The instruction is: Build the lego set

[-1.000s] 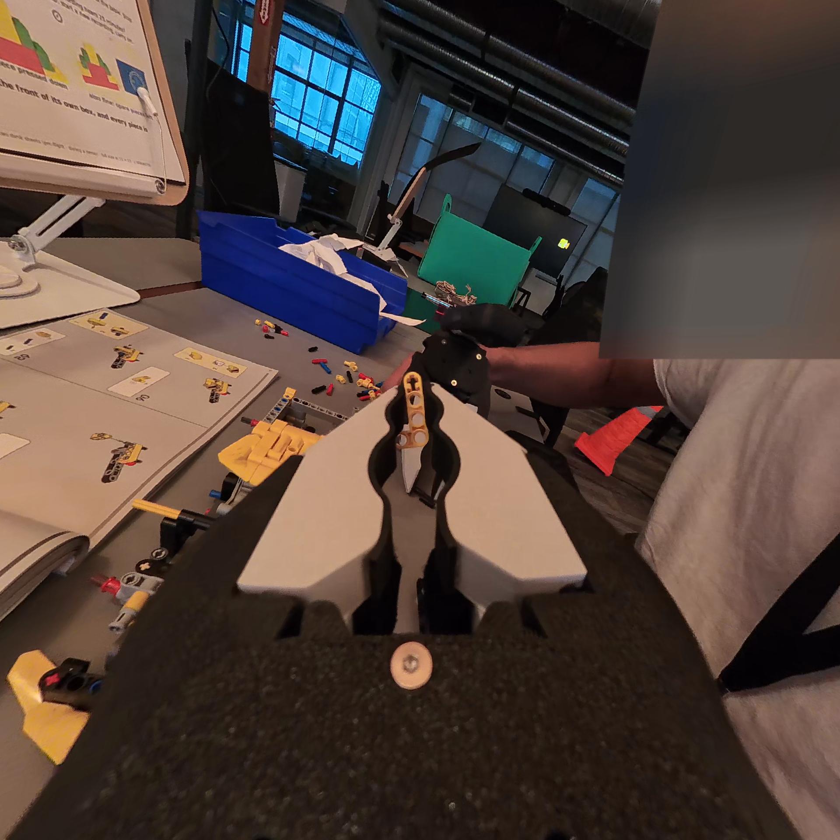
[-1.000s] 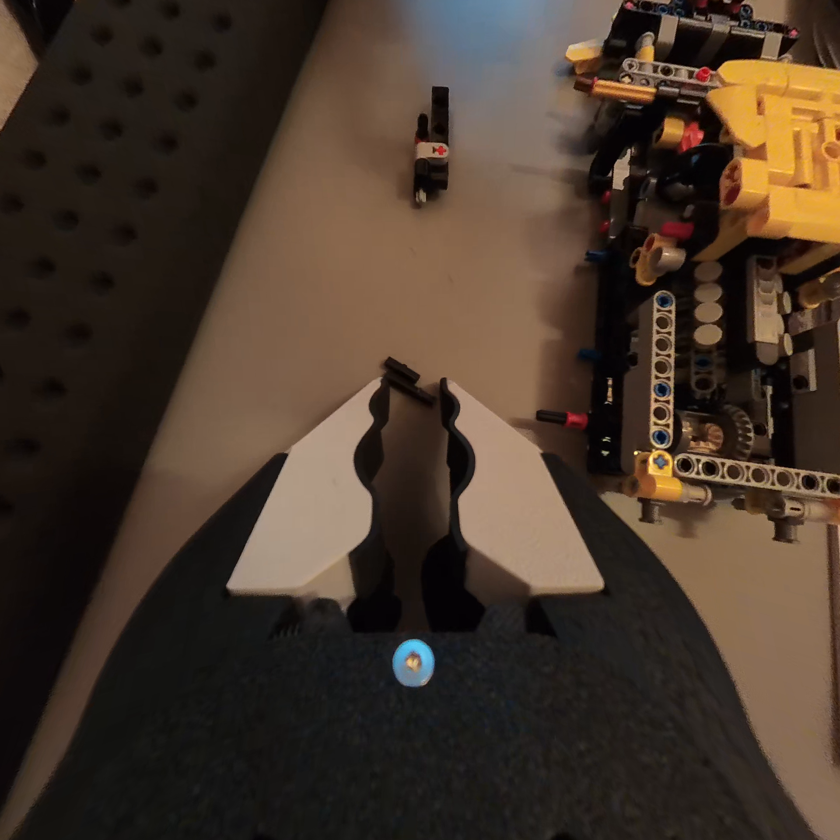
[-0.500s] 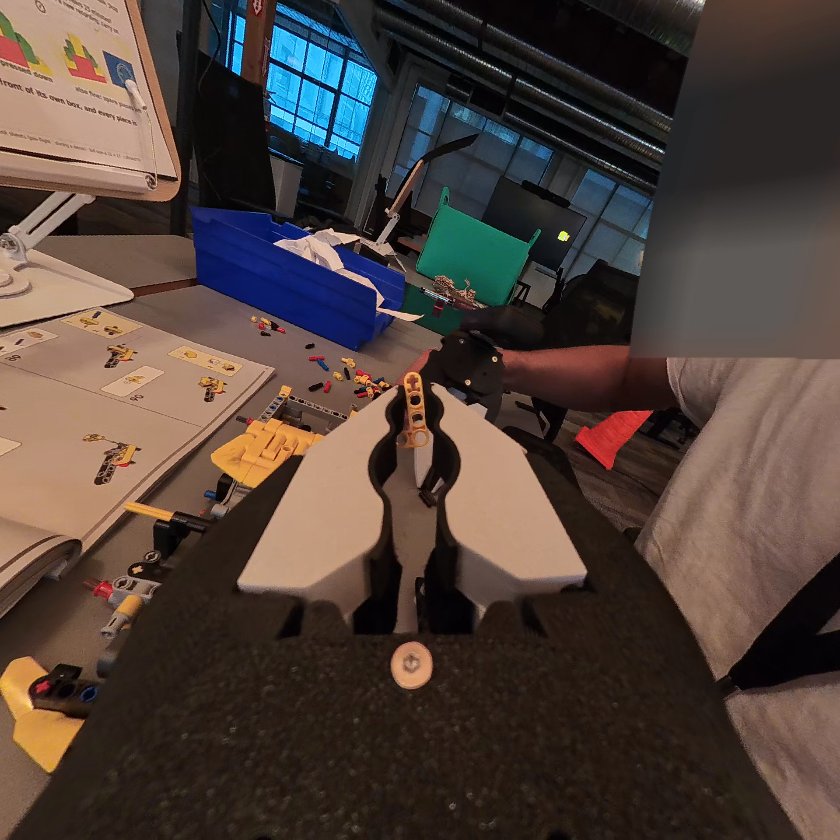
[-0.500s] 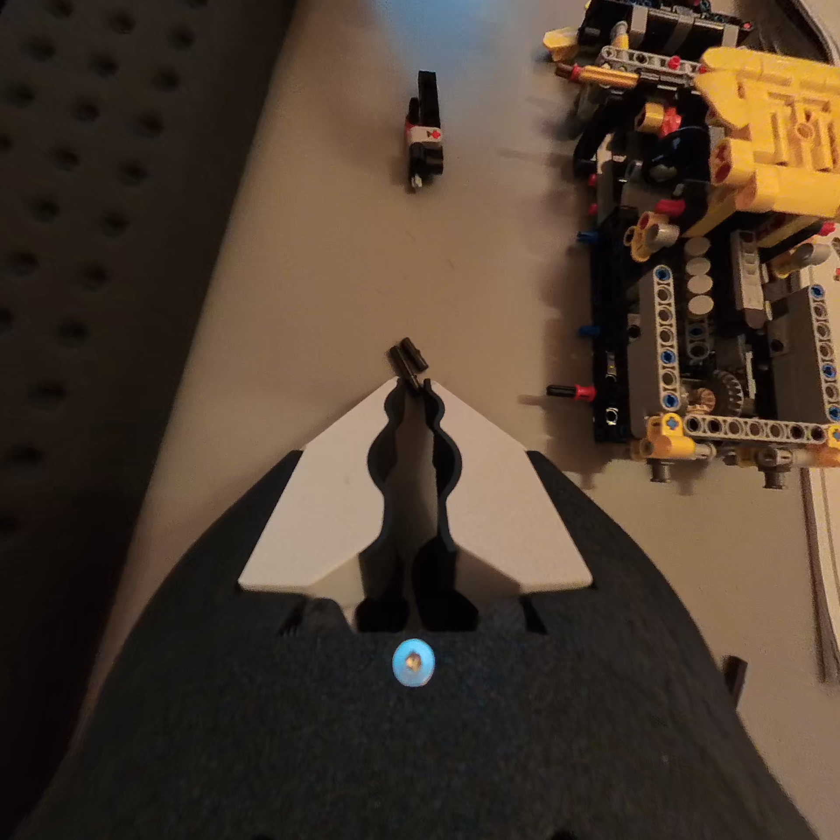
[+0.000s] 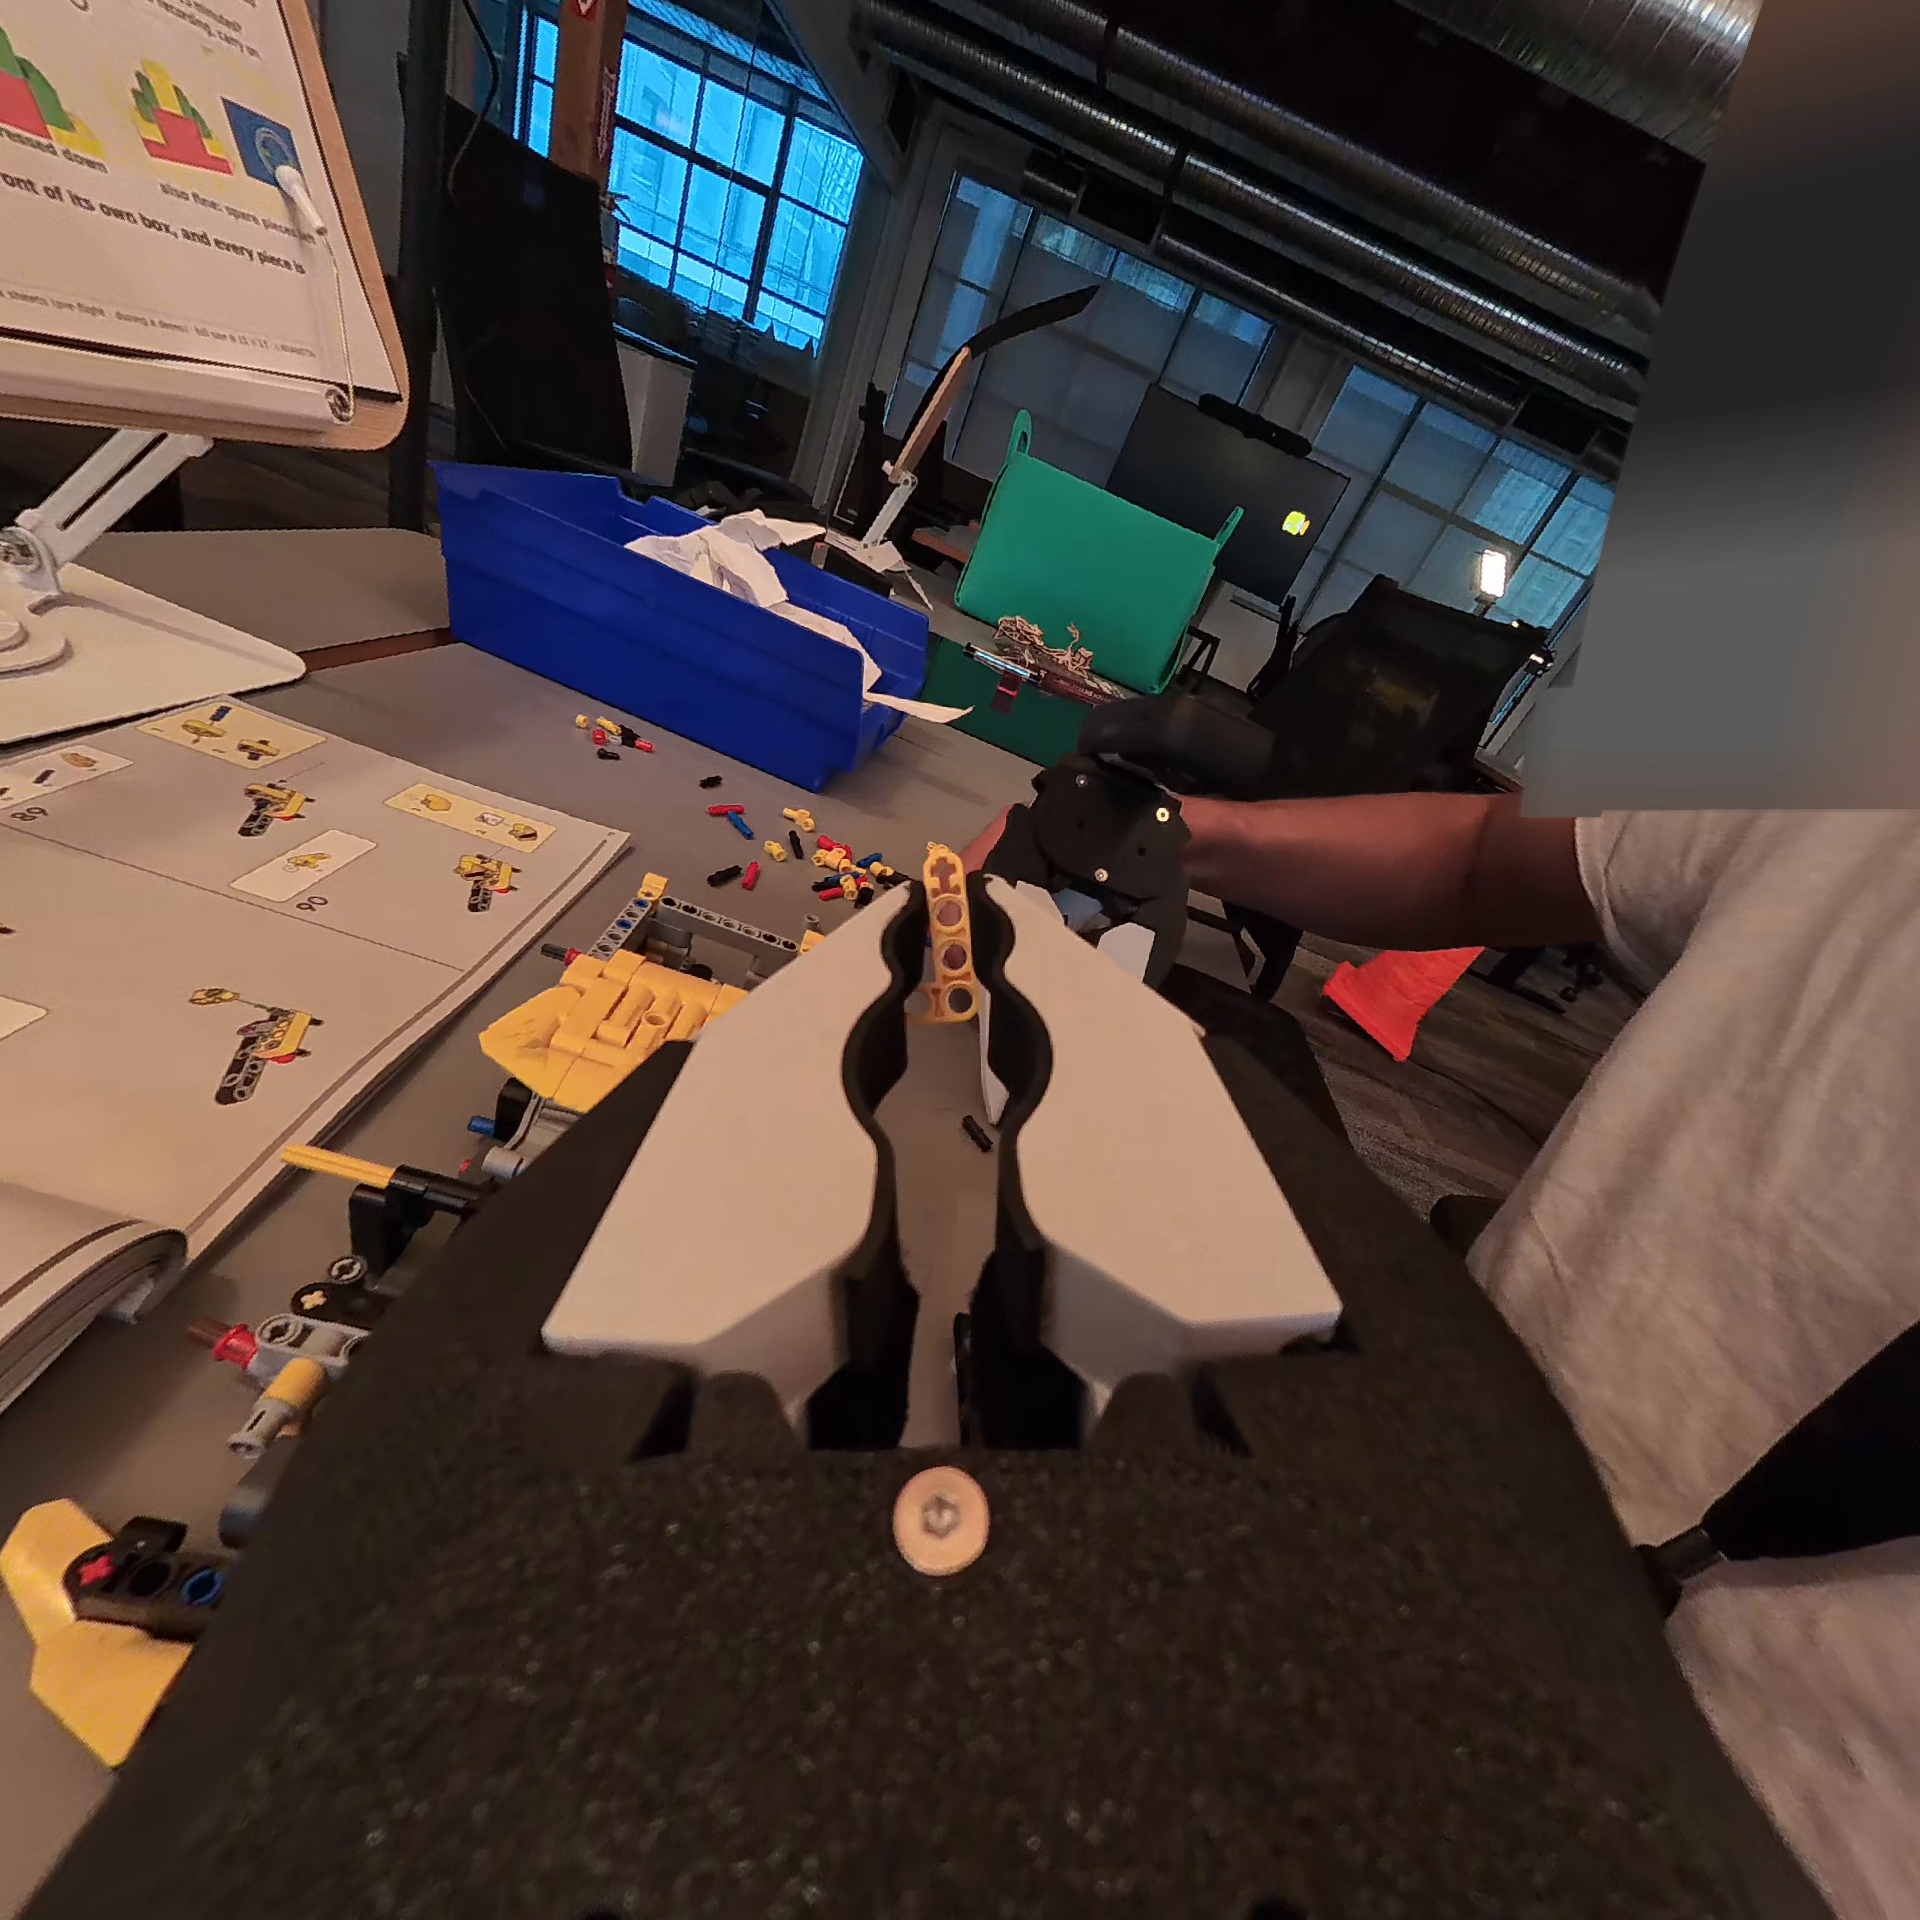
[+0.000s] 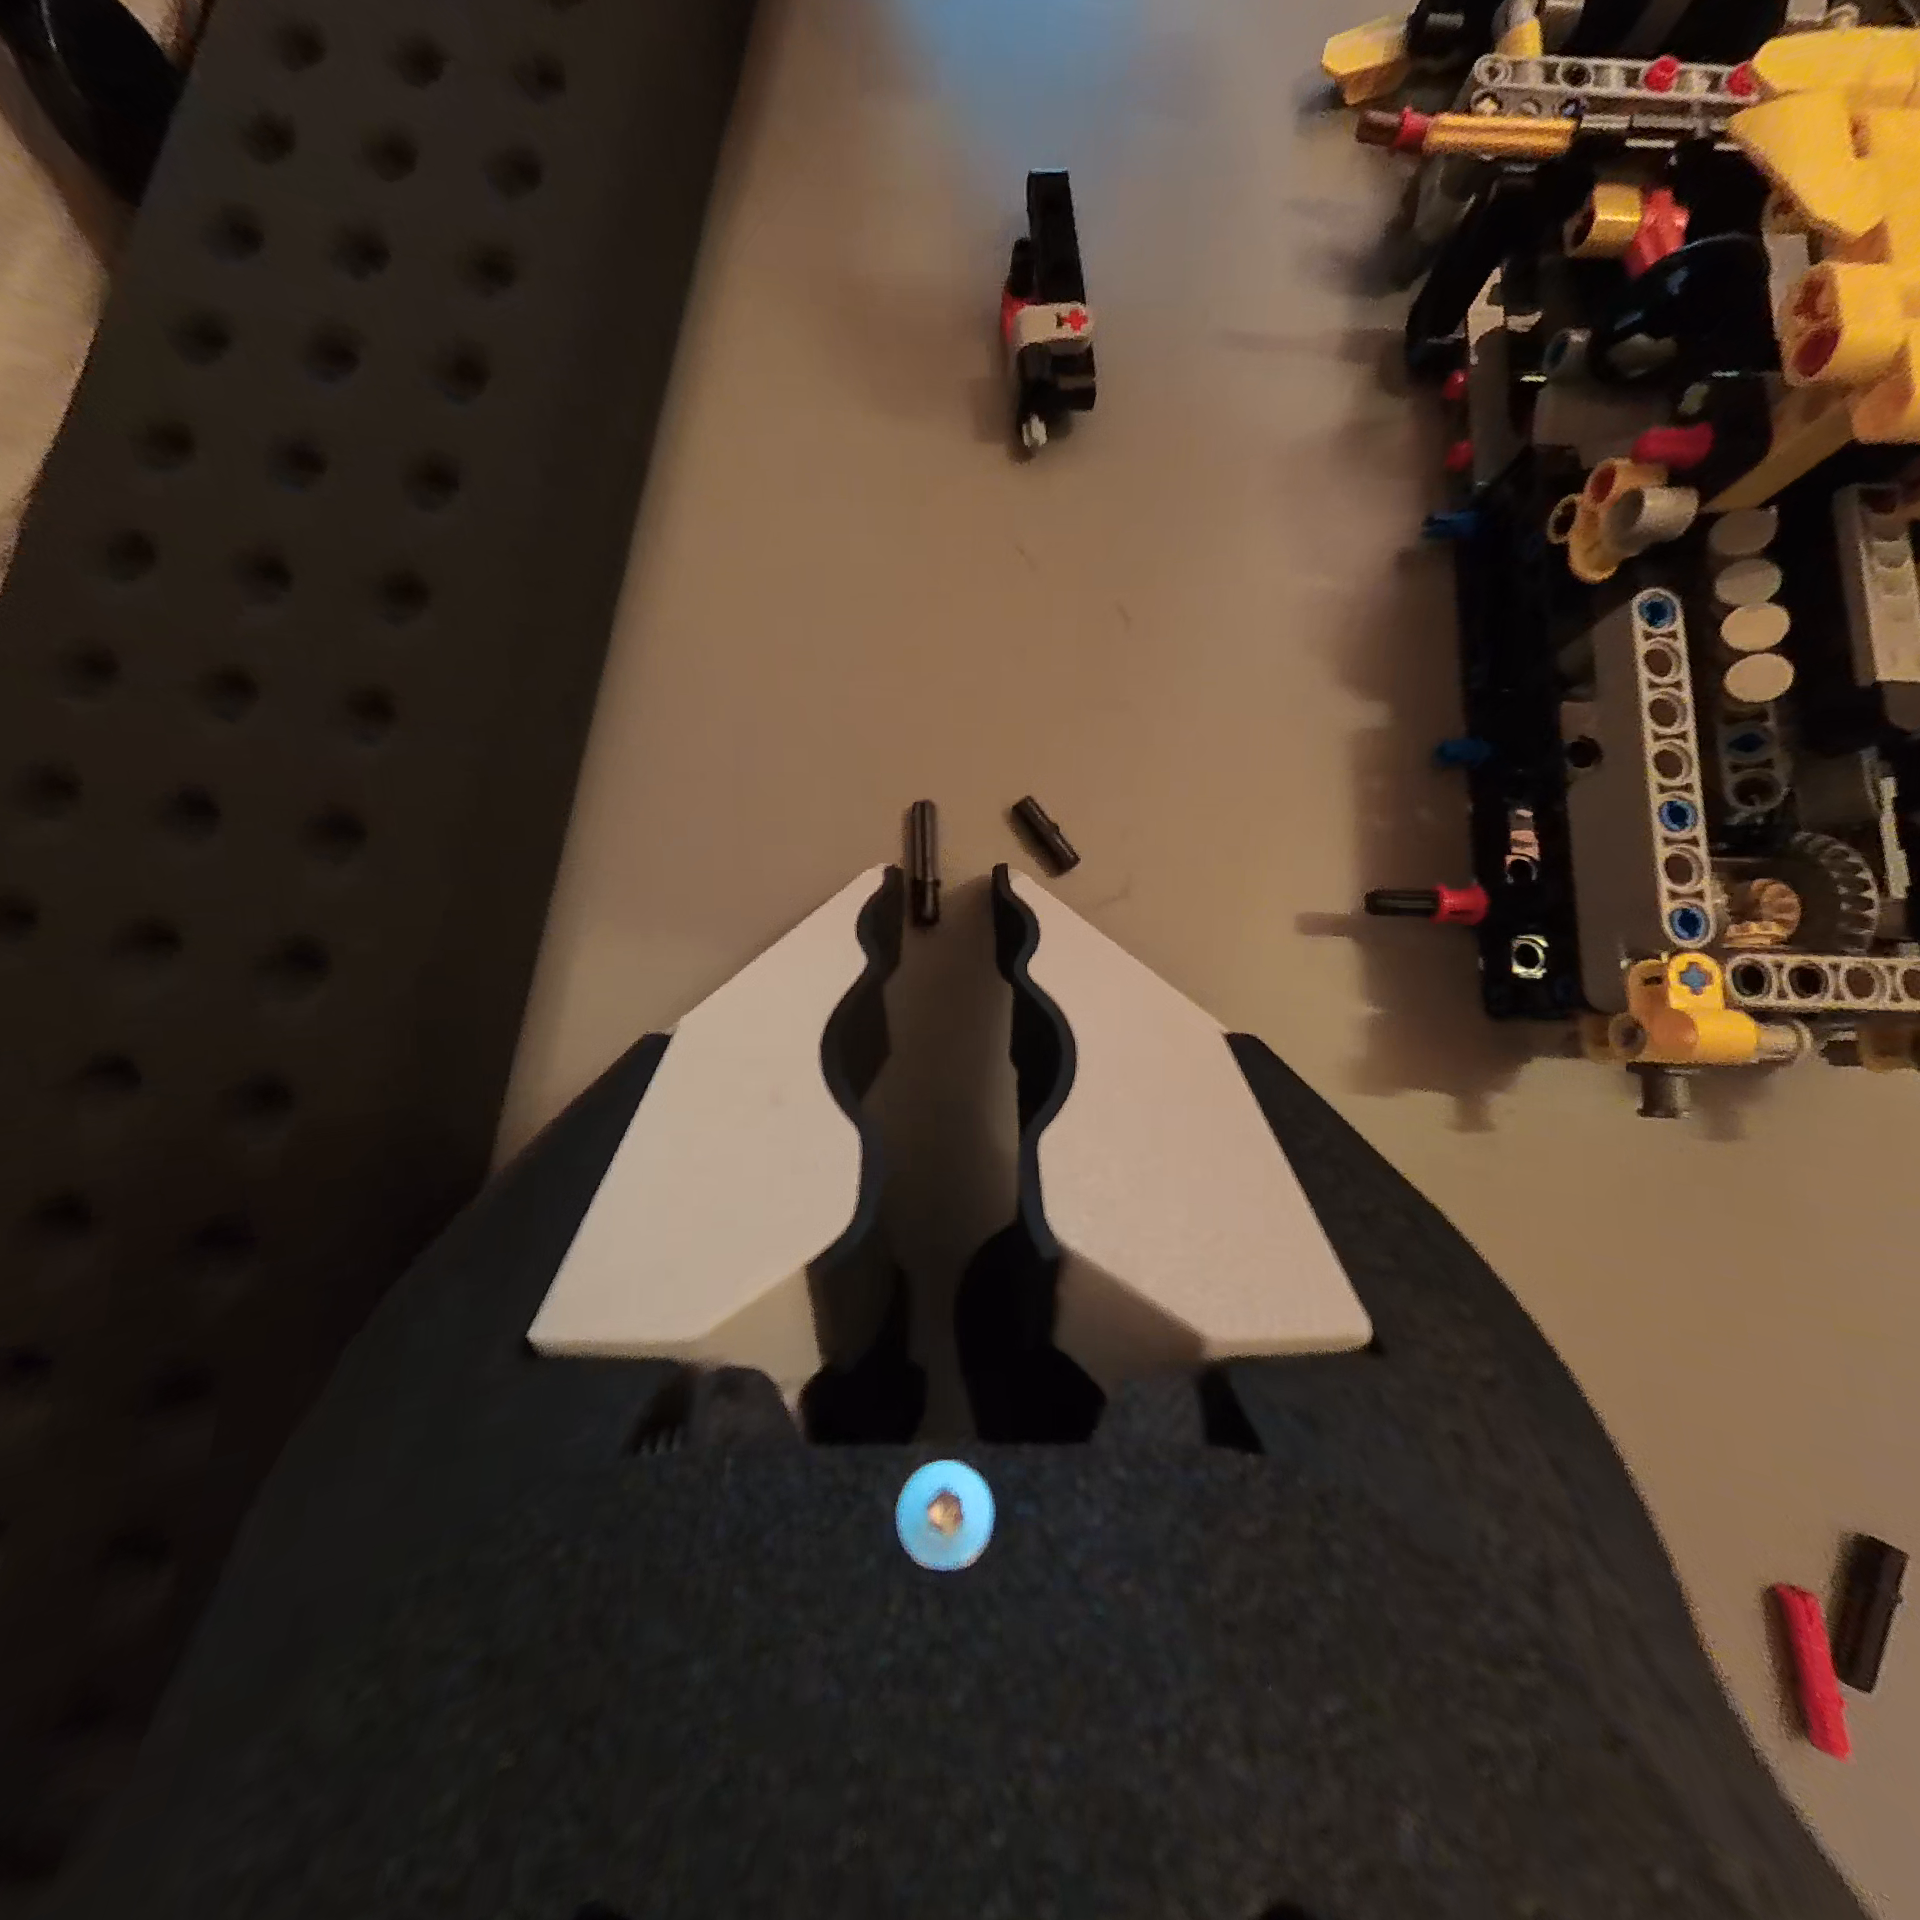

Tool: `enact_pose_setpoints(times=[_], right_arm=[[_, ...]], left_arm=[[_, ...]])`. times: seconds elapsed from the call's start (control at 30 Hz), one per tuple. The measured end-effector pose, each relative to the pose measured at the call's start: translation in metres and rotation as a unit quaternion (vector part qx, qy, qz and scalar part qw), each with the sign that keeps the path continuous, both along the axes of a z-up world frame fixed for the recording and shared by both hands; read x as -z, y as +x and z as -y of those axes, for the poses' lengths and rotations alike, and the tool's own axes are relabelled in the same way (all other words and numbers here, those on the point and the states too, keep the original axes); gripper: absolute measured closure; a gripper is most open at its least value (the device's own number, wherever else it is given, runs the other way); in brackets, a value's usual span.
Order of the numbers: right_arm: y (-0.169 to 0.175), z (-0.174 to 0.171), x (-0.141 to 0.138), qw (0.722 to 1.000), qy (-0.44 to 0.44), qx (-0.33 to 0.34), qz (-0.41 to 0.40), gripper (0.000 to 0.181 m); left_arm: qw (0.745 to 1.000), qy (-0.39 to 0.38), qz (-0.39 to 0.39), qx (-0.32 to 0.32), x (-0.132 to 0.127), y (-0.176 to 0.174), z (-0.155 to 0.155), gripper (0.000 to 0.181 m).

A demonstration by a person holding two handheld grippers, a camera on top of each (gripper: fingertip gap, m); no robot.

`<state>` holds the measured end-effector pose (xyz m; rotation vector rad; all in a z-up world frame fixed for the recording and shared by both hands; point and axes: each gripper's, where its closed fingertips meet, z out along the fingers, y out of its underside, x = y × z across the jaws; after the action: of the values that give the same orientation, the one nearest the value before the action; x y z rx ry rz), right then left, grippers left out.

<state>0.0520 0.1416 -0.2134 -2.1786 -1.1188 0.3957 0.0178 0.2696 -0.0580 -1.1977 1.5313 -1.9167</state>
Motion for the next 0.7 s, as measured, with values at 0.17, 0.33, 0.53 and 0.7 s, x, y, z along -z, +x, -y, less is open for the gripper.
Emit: enact_pose_setpoints(times=[0.17,0.33,0.53,0.7], right_arm=[[-0.001,-0.001,0.0,1.0,0.024,0.009,0.003,0.172],[-0.002,-0.006,0.0,0.998,0.042,0.042,0.017,0.177],[-0.016,-0.069,-0.102,0.971,0.192,0.137,-0.027,0.178],[-0.032,-0.118,-0.167,0.932,0.306,0.193,0.016,0.177]], left_arm=[[1.0,0.001,-0.001,0.001,0.0,0.0,0.001,0.174],[1.0,-0.012,0.007,0.008,-0.003,-0.001,0.003,0.174],[0.986,-0.147,0.062,0.057,-0.032,-0.014,-0.006,0.174],[0.975,-0.18,0.096,0.086,-0.043,-0.023,-0.009,0.174]])
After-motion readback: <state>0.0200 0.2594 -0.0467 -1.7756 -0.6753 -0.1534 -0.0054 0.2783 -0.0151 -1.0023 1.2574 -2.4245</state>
